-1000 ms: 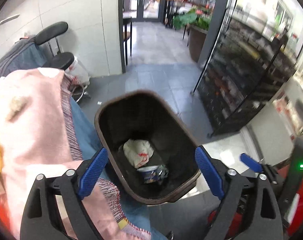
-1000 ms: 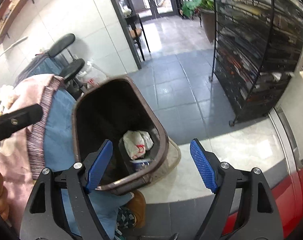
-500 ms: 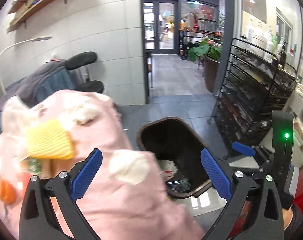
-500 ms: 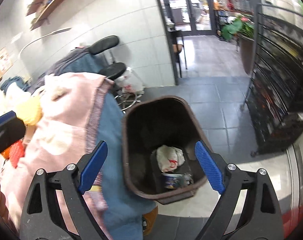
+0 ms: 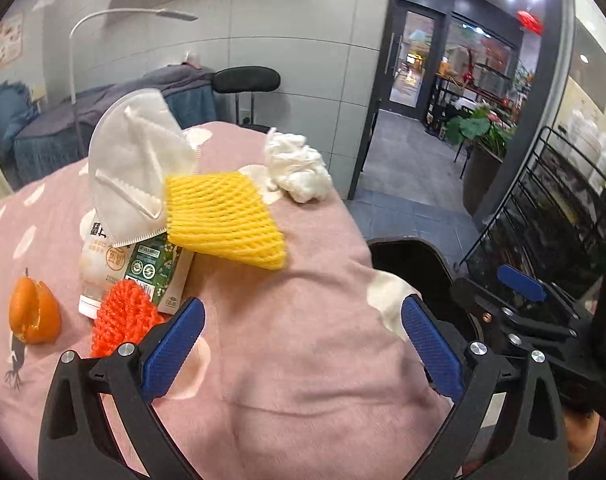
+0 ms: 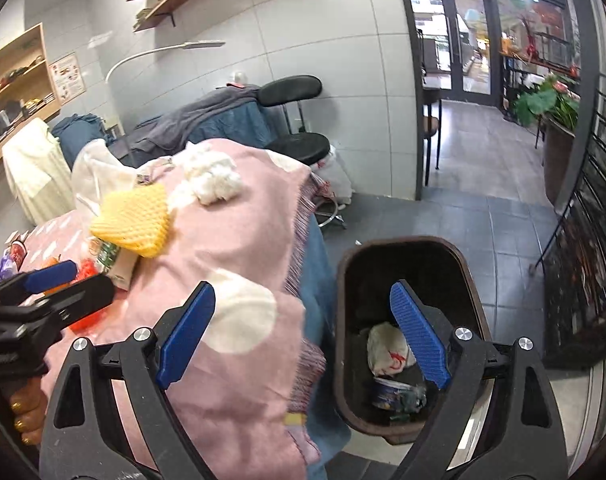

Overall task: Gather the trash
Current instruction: 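Grasp the yellow foam net with the left gripper while the right gripper grasps the white tissue, then drop the tissue into the bin with the right gripper while the left gripper holds the net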

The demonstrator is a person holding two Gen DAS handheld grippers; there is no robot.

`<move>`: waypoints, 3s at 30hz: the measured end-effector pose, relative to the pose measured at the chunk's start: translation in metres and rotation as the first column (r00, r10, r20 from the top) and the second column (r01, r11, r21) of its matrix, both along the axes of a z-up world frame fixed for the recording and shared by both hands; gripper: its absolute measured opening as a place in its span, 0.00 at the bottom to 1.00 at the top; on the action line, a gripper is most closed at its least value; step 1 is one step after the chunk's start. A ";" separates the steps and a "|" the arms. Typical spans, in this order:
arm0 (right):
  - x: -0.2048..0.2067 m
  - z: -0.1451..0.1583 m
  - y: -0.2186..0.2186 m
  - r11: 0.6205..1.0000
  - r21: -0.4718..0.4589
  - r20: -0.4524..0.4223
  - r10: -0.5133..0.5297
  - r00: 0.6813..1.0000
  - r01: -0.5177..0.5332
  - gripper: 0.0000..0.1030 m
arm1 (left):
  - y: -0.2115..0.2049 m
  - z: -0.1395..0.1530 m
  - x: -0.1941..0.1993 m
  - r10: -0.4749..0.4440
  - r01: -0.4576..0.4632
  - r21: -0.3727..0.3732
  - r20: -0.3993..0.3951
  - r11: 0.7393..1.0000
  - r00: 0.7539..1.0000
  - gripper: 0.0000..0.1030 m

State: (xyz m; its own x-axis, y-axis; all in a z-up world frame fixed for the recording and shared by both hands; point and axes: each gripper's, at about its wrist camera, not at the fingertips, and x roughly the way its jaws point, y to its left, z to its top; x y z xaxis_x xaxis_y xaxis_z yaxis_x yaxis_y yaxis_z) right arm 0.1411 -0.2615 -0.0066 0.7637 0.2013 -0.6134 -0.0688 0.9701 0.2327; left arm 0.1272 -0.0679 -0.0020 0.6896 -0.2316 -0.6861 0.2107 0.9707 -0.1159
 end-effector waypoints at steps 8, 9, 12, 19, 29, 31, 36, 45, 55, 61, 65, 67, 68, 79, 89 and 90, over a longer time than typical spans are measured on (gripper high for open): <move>0.002 0.005 -0.001 1.000 -0.007 0.012 -0.007 1.000 0.007 0.86 | 0.026 -0.017 0.053 0.073 -0.086 -0.127 -0.110 0.988 0.991 0.79; 0.002 0.004 -0.001 1.000 -0.008 0.009 -0.008 1.000 0.008 0.86 | 0.027 -0.019 0.056 0.079 -0.097 -0.147 -0.123 0.984 0.989 0.78; 0.008 0.002 0.003 1.000 -0.016 0.002 -0.003 1.000 0.003 0.86 | 0.029 -0.021 0.066 0.092 -0.118 -0.178 -0.146 0.977 0.985 0.73; 0.024 0.005 0.012 0.999 -0.020 0.003 0.033 0.999 -0.033 0.86 | 0.033 -0.024 0.062 0.087 -0.120 -0.190 -0.176 0.974 0.981 0.23; 0.086 0.010 0.053 0.978 -0.004 -0.024 0.207 0.978 -0.207 0.86 | 0.052 0.004 0.015 0.083 -0.092 -0.181 -0.059 0.979 0.995 0.19; 0.103 0.009 0.064 0.972 0.000 -0.042 0.235 0.971 -0.235 0.86 | 0.056 0.006 0.006 0.074 -0.082 -0.180 -0.046 0.980 0.996 0.19; 0.144 0.008 0.089 0.962 -0.039 -0.051 0.266 0.963 -0.269 0.81 | 0.050 0.010 -0.016 0.062 -0.061 -0.129 -0.002 0.990 0.998 0.19; 0.170 -0.005 0.107 0.955 -0.072 -0.099 0.280 0.955 -0.287 0.35 | 0.031 0.004 -0.029 0.019 -0.018 -0.067 0.018 0.998 1.000 0.19; 0.110 0.005 0.070 0.977 -0.036 -0.033 0.210 0.977 -0.211 0.33 | 0.013 0.014 -0.046 -0.023 0.024 -0.006 0.110 1.000 0.994 0.19; 0.070 0.014 0.054 0.982 -0.053 0.013 0.183 0.983 -0.182 0.33 | -0.003 0.016 -0.056 -0.087 0.088 0.004 0.133 0.996 0.987 0.19; 0.050 0.015 0.038 0.988 -0.062 0.027 0.141 0.990 -0.139 0.33 | -0.016 0.012 -0.056 -0.144 0.143 0.014 0.130 0.990 0.981 0.19; 0.041 0.013 0.027 0.992 -0.067 0.024 0.110 0.994 -0.108 0.33 | -0.019 0.011 -0.055 -0.160 0.160 0.011 0.127 0.987 0.979 0.19; 0.037 0.012 0.021 0.993 -0.068 0.020 0.093 0.995 -0.091 0.33 | -0.021 0.011 -0.055 -0.167 0.167 0.010 0.126 0.986 0.978 0.19; 0.003 -0.031 -0.039 0.998 -0.045 -0.084 -0.054 0.995 0.050 0.33 | -0.059 -0.001 -0.057 -0.257 0.257 0.000 0.063 0.966 0.964 0.19; 0.007 -0.077 -0.077 0.986 -0.064 -0.200 -0.162 0.966 0.152 0.34 | -0.092 -0.008 -0.052 -0.322 0.321 0.029 0.038 0.947 0.946 0.19; 0.010 -0.083 -0.079 0.986 -0.064 -0.218 -0.166 0.962 0.156 0.34 | -0.094 -0.010 -0.051 -0.326 0.325 0.028 0.030 0.945 0.945 0.19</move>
